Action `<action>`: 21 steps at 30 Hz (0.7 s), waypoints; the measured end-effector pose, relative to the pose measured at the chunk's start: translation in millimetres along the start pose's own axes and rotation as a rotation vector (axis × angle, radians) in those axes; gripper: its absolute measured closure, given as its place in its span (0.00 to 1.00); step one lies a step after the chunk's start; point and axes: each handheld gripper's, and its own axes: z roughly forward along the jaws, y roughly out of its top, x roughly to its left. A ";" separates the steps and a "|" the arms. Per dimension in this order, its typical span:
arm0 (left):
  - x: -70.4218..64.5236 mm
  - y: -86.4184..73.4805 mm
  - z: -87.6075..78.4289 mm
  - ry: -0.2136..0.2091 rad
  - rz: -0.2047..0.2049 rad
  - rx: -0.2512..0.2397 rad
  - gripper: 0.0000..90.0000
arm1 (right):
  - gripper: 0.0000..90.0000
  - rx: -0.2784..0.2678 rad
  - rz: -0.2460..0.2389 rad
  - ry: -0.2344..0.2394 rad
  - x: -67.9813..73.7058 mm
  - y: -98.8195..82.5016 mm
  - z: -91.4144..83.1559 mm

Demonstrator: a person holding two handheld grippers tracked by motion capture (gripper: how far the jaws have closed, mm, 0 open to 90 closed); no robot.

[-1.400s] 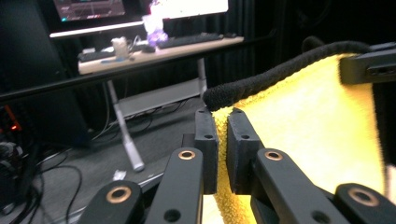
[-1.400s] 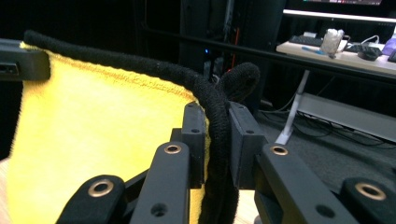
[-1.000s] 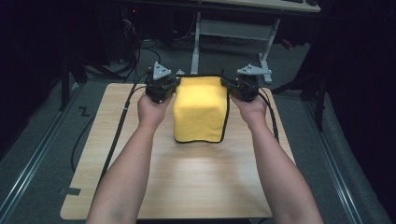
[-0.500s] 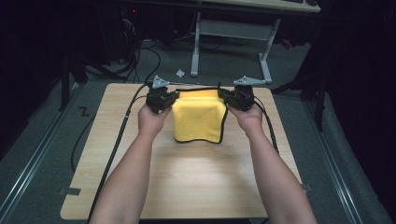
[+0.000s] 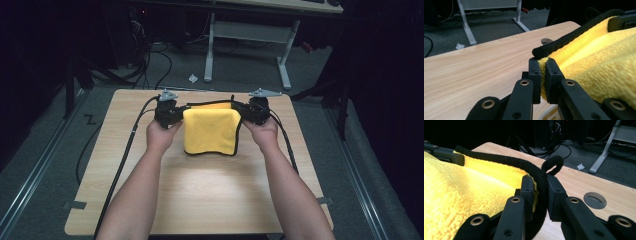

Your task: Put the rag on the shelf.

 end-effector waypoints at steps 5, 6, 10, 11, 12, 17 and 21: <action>-1.0 -6.1 4.3 -0.005 -0.001 0.015 0.94 | 0.87 0.015 0.003 -0.002 -2.6 -5.2 2.0; -0.5 -7.7 4.9 -0.009 -0.005 0.018 0.94 | 0.87 0.020 0.009 0.000 -3.1 -7.2 2.7; 0.6 -14.2 6.8 -0.013 -0.009 0.029 0.94 | 0.86 0.031 0.018 0.007 -5.0 -14.9 6.3; 0.4 -15.3 6.7 -0.013 -0.007 0.032 0.94 | 0.85 0.032 0.026 0.010 -5.2 -16.9 7.1; -0.8 -16.2 6.6 -0.010 0.003 0.032 0.94 | 0.85 0.030 0.034 0.012 -5.8 -18.5 7.7; -2.1 -19.4 6.4 -0.004 0.013 0.038 0.94 | 0.84 0.034 0.053 0.017 -7.4 -23.0 10.0; -1.2 -22.0 6.9 -0.010 0.006 0.045 0.93 | 0.84 0.032 0.059 0.014 -6.6 -27.0 11.4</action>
